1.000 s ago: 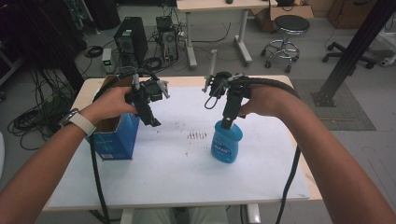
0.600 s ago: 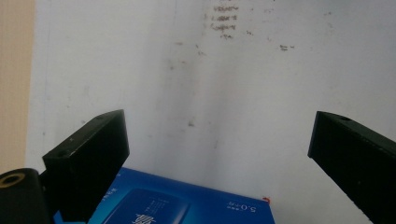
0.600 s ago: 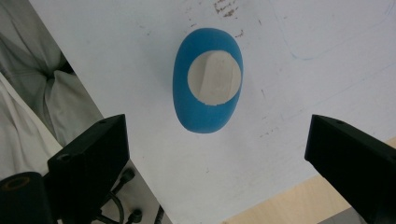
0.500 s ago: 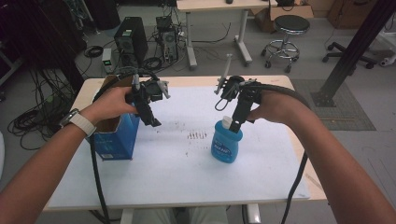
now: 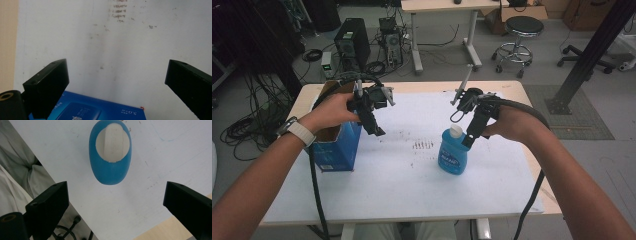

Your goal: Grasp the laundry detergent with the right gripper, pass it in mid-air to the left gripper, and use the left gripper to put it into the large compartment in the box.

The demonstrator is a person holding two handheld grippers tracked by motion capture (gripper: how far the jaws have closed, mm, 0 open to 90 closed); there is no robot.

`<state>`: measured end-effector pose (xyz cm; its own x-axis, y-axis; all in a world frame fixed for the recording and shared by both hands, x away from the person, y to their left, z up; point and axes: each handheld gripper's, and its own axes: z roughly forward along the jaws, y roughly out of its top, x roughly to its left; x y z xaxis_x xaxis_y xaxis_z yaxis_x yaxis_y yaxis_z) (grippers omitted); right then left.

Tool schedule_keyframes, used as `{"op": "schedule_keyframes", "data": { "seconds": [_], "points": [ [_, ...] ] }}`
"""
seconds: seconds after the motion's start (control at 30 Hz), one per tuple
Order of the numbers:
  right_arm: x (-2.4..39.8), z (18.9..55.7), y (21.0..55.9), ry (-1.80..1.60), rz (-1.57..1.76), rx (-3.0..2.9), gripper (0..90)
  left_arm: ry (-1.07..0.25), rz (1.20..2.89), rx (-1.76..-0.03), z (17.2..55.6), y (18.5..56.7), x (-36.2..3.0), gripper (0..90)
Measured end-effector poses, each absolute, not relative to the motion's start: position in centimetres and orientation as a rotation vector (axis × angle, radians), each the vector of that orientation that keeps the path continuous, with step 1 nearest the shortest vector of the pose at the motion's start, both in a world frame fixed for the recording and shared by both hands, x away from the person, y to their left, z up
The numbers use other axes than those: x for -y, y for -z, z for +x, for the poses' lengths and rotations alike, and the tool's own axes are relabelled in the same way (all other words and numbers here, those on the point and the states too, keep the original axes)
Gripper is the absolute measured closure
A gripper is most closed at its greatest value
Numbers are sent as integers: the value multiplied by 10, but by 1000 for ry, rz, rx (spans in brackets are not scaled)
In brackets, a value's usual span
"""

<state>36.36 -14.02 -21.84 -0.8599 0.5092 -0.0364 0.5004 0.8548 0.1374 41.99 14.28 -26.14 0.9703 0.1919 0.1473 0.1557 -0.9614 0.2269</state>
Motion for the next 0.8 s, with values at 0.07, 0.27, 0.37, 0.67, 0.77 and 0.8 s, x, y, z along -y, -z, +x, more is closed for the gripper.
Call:
{"op": "schedule_keyframes", "data": {
  "seconds": [0.07,0.27,0.37,0.67,0.77,0.8],
  "points": [
    [141,363,220,-194,814,-2955,62,-249,2909,-254,420,261,-143,58],
    [146,360,226,-242,853,-2953,61,-246,2902,-260,420,261,-144,58],
    [148,358,230,-249,874,-2952,60,-247,2902,-262,420,261,-144,58],
    [154,355,242,-332,896,-2932,60,-245,2912,-254,420,261,-143,58],
    [158,353,247,-369,915,-2919,59,-246,2905,-260,420,262,-143,58],
    [159,353,248,-383,919,-2917,59,-245,2904,-262,420,262,-143,58]
  ]
}}
